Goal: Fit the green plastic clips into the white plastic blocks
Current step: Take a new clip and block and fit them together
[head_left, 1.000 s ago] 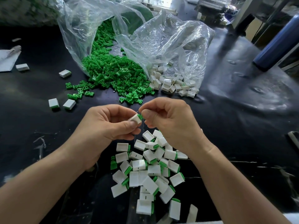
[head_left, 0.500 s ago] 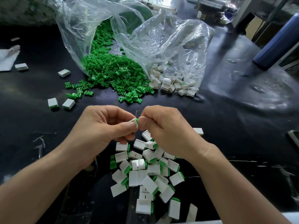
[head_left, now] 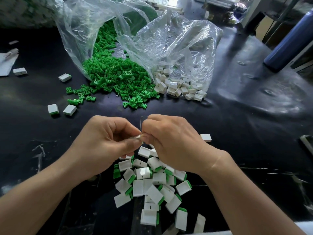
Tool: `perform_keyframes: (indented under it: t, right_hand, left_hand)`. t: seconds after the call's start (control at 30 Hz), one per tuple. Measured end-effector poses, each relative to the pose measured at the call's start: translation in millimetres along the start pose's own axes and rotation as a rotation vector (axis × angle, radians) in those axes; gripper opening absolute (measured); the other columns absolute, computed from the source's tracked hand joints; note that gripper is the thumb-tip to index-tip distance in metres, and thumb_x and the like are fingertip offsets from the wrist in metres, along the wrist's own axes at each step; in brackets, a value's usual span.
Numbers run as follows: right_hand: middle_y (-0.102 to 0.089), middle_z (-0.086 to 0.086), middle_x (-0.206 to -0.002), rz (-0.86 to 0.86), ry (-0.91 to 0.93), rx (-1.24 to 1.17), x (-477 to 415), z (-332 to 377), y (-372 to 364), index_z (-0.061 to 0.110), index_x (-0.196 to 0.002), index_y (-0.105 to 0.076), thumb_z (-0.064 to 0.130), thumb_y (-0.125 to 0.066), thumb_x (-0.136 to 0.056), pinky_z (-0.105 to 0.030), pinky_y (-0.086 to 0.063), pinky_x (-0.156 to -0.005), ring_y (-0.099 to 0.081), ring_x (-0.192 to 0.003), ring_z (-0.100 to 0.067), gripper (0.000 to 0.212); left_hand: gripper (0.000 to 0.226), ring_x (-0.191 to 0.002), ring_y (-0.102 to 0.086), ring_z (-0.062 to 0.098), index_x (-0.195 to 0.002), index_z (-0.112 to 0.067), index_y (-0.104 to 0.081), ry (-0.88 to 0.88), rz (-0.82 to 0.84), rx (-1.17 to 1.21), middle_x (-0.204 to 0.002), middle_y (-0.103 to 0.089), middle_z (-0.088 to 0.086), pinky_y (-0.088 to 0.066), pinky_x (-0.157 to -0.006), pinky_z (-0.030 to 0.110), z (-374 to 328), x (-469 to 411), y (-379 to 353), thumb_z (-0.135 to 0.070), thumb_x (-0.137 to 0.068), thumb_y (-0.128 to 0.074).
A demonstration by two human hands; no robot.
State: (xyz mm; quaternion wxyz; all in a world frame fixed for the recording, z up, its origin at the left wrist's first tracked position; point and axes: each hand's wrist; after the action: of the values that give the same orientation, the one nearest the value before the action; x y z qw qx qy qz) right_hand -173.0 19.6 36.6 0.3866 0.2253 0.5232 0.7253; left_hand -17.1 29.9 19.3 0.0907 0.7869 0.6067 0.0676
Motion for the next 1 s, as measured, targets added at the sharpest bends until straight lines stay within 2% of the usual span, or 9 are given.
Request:
perform_keyframes:
  t: [0.1,0.17,0.23,0.33,0.43,0.5,0.57,0.7,1.0]
  right_hand:
    - [-0.043,0.003,-0.072,-0.152,-0.006,-0.117,-0.2,-2.8,-4.6,0.011,-0.073,-0.050,0.013,-0.051,-0.089,-0.035,-0.035,-0.059,-0.044,-0.065,-0.023,0.017]
    - [-0.047,0.006,-0.067,-0.270,-0.051,-0.309,-0.2,-5.4,-6.8,0.013,-0.069,-0.054,0.018,-0.051,-0.089,-0.031,-0.038,-0.059,-0.047,-0.063,-0.015,0.020]
    - [-0.049,0.010,-0.059,-0.293,-0.149,-0.557,-0.9,-6.3,-7.1,0.019,-0.063,-0.054,0.031,-0.050,-0.092,-0.025,-0.038,-0.053,-0.046,-0.056,-0.005,0.031]
    - [-0.056,0.008,-0.056,-0.229,-0.330,-0.924,-1.6,-6.8,-5.5,0.019,-0.065,-0.059,0.055,-0.038,-0.079,-0.020,-0.039,-0.049,-0.053,-0.053,-0.007,0.044]
    - [-0.062,0.005,-0.061,-0.044,-0.364,-1.179,-2.9,-2.3,-6.7,0.017,-0.073,-0.061,0.057,-0.034,-0.074,-0.020,-0.040,-0.049,-0.058,-0.056,-0.011,0.048]
    - [-0.063,0.000,-0.065,0.093,-0.367,-1.307,-3.5,1.2,-8.0,0.014,-0.076,-0.061,0.058,-0.033,-0.072,-0.020,-0.040,-0.050,-0.059,-0.057,-0.012,0.052]
    - [-0.061,-0.002,-0.063,0.168,-0.392,-1.381,-4.3,3.1,-8.0,0.009,-0.074,-0.057,0.059,-0.033,-0.071,-0.020,-0.039,-0.051,-0.055,-0.054,-0.011,0.056]
    - [-0.053,0.003,-0.053,0.125,-0.425,-1.411,-4.1,5.2,-8.3,0.010,-0.066,-0.053,0.056,-0.035,-0.075,-0.019,-0.036,-0.047,-0.045,-0.048,-0.009,0.050]
    - [-0.044,0.005,-0.057,0.056,-0.451,-1.283,-1.1,10.2,-9.7,0.013,-0.070,-0.049,0.042,-0.035,-0.093,-0.016,-0.034,-0.047,-0.038,-0.048,-0.006,0.040]
  left_hand:
    - [0.018,-0.049,-0.062,0.011,-0.068,-0.007,-0.071,-0.009,-0.023,0.102,-0.061,-0.068,0.012,-0.049,-0.046,0.018,0.2,-2.4,1.7,-0.020,-0.056,-0.071]
    - [0.026,-0.050,-0.063,0.012,-0.073,-0.010,-0.071,-0.001,-0.042,0.208,-0.063,-0.069,0.009,-0.049,-0.046,0.018,-1.1,-4.3,1.8,-0.026,-0.053,-0.072]
    - [0.028,-0.053,-0.065,0.013,-0.073,-0.015,-0.073,0.013,-0.049,0.294,-0.066,-0.071,0.008,-0.050,-0.047,0.018,-2.0,-5.2,1.1,-0.030,-0.050,-0.071]
    - [0.028,-0.063,-0.067,0.013,-0.073,-0.016,-0.074,0.017,-0.050,0.354,-0.073,-0.073,0.007,-0.052,-0.052,0.018,-1.7,-6.1,-0.5,-0.029,-0.048,-0.072]
    - [0.026,-0.070,-0.069,0.012,-0.072,-0.016,-0.075,0.014,-0.019,0.425,-0.082,-0.074,0.003,-0.054,-0.059,0.019,-0.2,-5.9,-0.1,-0.025,-0.048,-0.075]
    - [0.036,-0.068,-0.068,0.014,-0.075,-0.014,-0.075,0.006,0.023,0.440,-0.079,-0.074,0.005,-0.053,-0.060,0.020,0.8,-5.1,1.3,-0.030,-0.045,-0.085]
    - [0.048,-0.059,-0.063,0.014,-0.079,-0.012,-0.075,0.002,0.037,0.440,-0.071,-0.071,0.007,-0.052,-0.056,0.021,2.1,-4.5,1.8,-0.041,-0.042,-0.087]
    - [0.028,-0.049,-0.060,0.019,-0.082,-0.006,-0.072,-0.037,0.044,0.459,-0.060,-0.066,0.008,-0.051,-0.051,0.024,0.6,-5.1,-2.0,-0.020,-0.058,-0.071]
    - [0.023,-0.053,-0.063,0.029,-0.080,-0.002,-0.072,-0.064,0.027,0.437,-0.063,-0.066,0.017,-0.054,-0.053,0.031,2.1,-3.2,-2.5,-0.015,-0.062,-0.068]
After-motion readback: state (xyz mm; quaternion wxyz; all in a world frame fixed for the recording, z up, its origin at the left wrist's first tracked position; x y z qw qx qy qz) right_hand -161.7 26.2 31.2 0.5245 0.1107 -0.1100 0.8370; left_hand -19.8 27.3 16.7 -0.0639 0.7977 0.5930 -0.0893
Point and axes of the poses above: each hand's wrist, its own x-axis away from the middle knuckle, its own y-axis out of the back of the hand, z = x × y
